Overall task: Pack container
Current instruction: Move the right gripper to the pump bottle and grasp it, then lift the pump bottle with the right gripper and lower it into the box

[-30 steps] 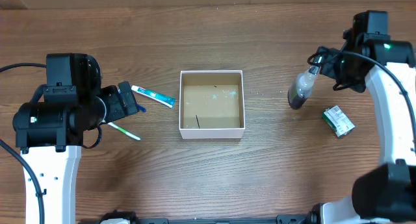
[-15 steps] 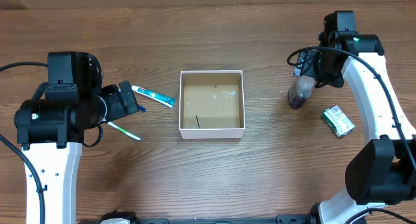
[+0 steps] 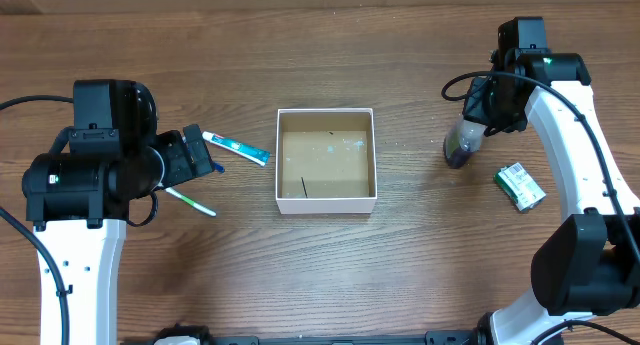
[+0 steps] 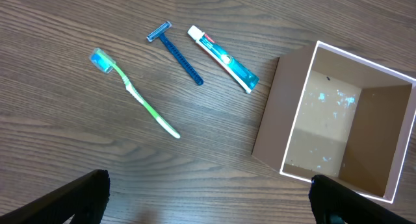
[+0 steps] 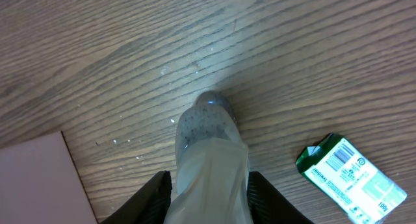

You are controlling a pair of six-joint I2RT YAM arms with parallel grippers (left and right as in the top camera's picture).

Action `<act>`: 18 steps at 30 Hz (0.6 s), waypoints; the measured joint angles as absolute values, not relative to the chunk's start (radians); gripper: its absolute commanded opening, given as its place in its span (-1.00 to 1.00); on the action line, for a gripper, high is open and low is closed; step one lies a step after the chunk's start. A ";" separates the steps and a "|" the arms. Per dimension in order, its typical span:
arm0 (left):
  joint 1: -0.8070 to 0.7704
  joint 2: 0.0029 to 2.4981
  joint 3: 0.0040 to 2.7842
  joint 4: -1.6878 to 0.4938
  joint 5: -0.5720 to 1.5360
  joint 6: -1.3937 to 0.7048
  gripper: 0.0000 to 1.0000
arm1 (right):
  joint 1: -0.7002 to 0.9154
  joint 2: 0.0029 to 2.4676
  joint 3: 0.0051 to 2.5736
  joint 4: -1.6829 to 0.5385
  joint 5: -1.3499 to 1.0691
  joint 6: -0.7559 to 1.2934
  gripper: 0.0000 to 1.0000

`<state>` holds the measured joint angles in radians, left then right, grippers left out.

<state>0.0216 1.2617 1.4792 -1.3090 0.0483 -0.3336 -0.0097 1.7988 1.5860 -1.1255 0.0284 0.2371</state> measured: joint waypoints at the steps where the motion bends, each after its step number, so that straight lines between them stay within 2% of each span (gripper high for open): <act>1: 0.022 1.262 1.479 -1.309 0.048 -0.334 1.00 | -0.010 1.799 1.586 -1.127 0.028 0.236 -0.35; 6: 0.022 1.262 1.479 -1.309 0.048 -0.334 1.00 | -0.010 1.800 1.586 -1.127 0.030 0.235 -0.43; 11: 0.022 1.262 1.479 -1.309 0.048 -0.334 1.00 | -0.010 1.800 1.586 -1.126 0.030 0.235 -0.93; 18: 0.022 1.262 1.479 -1.309 0.048 -0.334 1.00 | -0.010 1.800 1.586 -1.120 0.030 0.235 -0.93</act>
<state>0.0216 1.2617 1.4792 -1.3090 0.0483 -0.3336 -0.0097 1.8000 1.5860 -1.1202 0.0299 0.2348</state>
